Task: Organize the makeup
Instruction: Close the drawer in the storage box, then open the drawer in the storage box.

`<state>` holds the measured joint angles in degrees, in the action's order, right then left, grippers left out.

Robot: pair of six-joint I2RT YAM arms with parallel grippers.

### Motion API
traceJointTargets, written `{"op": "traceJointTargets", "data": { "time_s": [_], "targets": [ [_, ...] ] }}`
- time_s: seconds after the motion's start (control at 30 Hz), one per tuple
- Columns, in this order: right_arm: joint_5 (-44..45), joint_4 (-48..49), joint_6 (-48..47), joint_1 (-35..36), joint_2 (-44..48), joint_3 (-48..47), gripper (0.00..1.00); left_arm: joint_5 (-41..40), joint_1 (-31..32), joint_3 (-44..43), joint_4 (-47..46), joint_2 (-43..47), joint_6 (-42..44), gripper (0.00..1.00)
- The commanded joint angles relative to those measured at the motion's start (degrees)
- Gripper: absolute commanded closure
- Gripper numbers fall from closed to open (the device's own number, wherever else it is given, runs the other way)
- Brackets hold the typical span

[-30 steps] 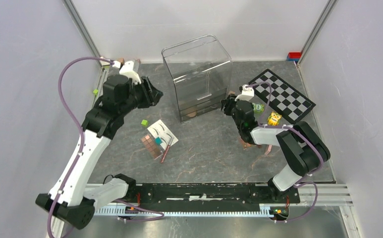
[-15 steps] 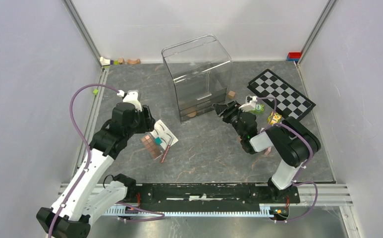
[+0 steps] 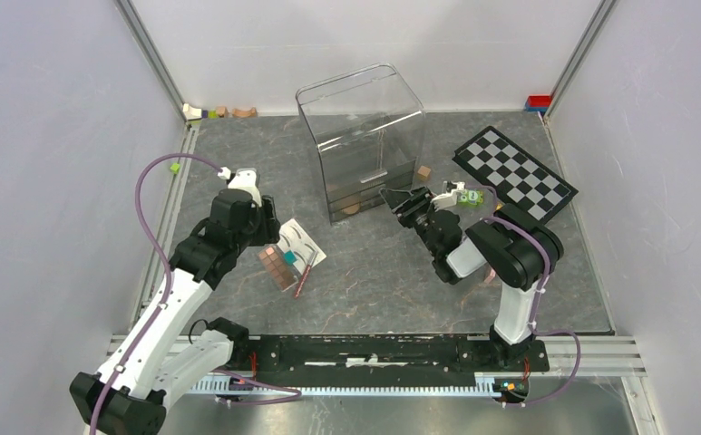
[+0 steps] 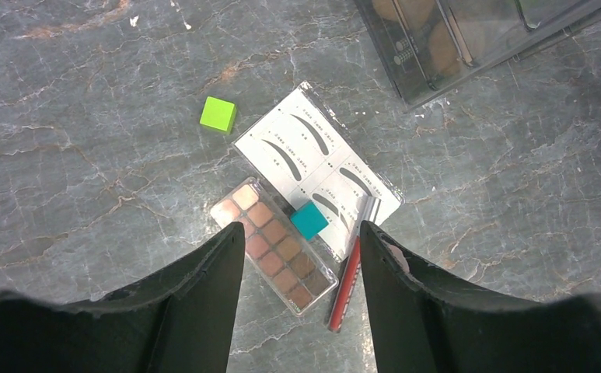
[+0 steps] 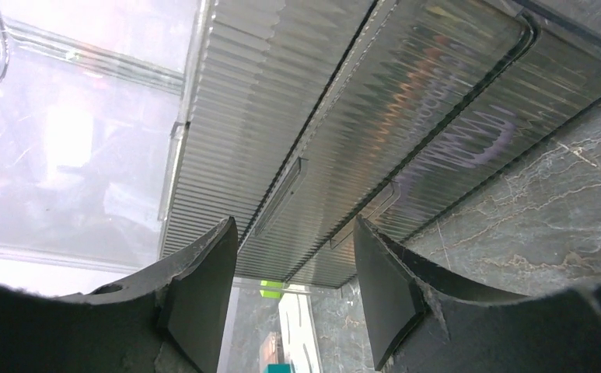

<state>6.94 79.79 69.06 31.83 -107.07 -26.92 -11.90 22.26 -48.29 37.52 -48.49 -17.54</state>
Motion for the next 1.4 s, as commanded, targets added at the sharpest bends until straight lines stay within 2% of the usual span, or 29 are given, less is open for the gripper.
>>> {"op": "traceJointTargets", "data": {
  "time_s": [0.0,0.47,0.57,0.83,1.0,1.37],
  "targets": [
    [1.51,4.40,2.80,0.20,-2.82,-3.13,0.38,-0.80,-0.11,-0.21,-2.01,-0.62,2.40,0.37],
    [1.41,7.84,7.37,0.43,-9.79,-8.75,0.48,0.45,-0.08,-0.35,-1.93,-2.39,2.42,0.37],
    [1.27,7.97,7.79,0.43,-10.58,-9.40,0.55,0.41,-0.08,-0.31,-1.93,-2.57,2.42,0.37],
    [1.27,11.67,8.76,0.42,-12.53,-8.57,0.87,0.49,-0.06,-0.41,-1.97,-3.40,2.42,0.38],
    [1.49,14.14,8.01,0.42,-11.27,-5.20,0.98,0.37,-0.09,-0.43,-1.92,-3.49,2.45,0.38],
    [2.10,20.18,7.56,0.44,-6.02,5.88,1.00,0.08,-0.10,-0.40,-1.89,-3.63,2.51,0.38]
  ]
}}
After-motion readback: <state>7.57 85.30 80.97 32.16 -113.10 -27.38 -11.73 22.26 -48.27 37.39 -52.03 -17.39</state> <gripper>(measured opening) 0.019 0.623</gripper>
